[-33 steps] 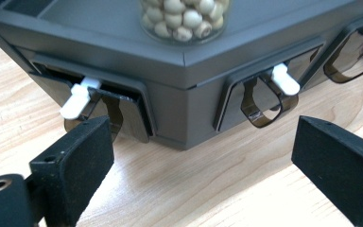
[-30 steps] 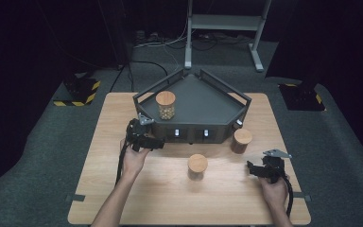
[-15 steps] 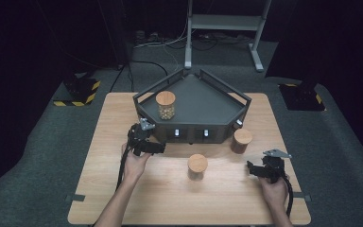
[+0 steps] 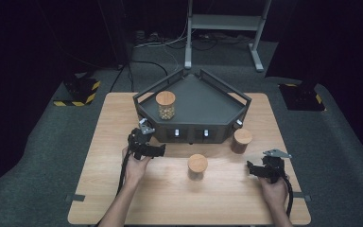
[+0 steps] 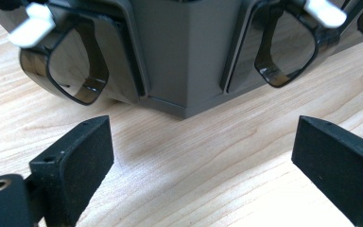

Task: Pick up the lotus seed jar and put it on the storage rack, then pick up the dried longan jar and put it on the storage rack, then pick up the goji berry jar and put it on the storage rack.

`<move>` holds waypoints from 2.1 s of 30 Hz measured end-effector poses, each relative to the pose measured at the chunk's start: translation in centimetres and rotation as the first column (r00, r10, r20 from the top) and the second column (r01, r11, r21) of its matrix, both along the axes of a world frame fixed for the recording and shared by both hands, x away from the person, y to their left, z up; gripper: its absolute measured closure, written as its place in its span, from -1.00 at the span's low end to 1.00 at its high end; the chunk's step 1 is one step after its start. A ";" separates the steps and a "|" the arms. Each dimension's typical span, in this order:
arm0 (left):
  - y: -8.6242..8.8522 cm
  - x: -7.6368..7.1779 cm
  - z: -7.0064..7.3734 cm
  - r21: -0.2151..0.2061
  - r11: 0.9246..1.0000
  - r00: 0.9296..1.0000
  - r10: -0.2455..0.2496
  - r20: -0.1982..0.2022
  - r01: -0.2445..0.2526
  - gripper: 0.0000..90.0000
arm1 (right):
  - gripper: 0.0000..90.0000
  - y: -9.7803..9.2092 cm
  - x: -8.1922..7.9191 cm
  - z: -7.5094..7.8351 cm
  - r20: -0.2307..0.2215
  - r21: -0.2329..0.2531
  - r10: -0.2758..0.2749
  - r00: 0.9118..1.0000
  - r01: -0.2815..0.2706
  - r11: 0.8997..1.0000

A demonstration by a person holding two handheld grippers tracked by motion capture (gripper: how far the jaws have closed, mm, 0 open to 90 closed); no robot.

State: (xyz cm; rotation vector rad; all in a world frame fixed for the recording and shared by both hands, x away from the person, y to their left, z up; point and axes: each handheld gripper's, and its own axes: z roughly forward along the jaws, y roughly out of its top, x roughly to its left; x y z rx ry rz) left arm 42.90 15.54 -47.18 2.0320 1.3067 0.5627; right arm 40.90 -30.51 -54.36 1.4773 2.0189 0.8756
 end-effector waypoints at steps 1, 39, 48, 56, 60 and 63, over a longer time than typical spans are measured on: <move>0.0 0.0 -0.3 0.004 1.000 1.000 -0.001 -0.002 0.001 -0.86 | -0.74 0.0 0.0 0.0 0.000 0.000 0.000 1.000 0.000 1.000; -1.4 -0.8 -7.3 -0.006 0.999 0.999 0.051 0.007 -0.051 -0.87 | -0.74 0.0 0.0 0.0 0.000 -0.001 -0.001 1.000 0.001 1.000; -1.4 -0.8 -7.3 -0.006 0.999 0.999 0.053 0.007 -0.053 -0.87 | -0.76 0.1 0.1 0.0 -0.002 -0.001 -0.008 1.000 0.008 1.000; -1.4 -0.9 -7.3 -0.005 0.999 0.999 0.052 0.007 -0.052 -0.87 | -0.83 0.2 0.2 0.0 -0.007 -0.002 -0.011 1.000 0.011 1.000; -1.4 -0.9 -7.3 -0.005 0.999 0.999 0.052 0.007 -0.052 -0.87 | -0.87 0.4 0.2 0.1 -0.023 -0.003 -0.009 1.000 0.009 1.000; -1.4 -0.9 -7.3 -0.005 0.999 0.999 0.052 0.007 -0.052 -0.87 | -0.88 0.7 0.0 0.2 -0.031 0.003 0.018 0.999 -0.018 1.000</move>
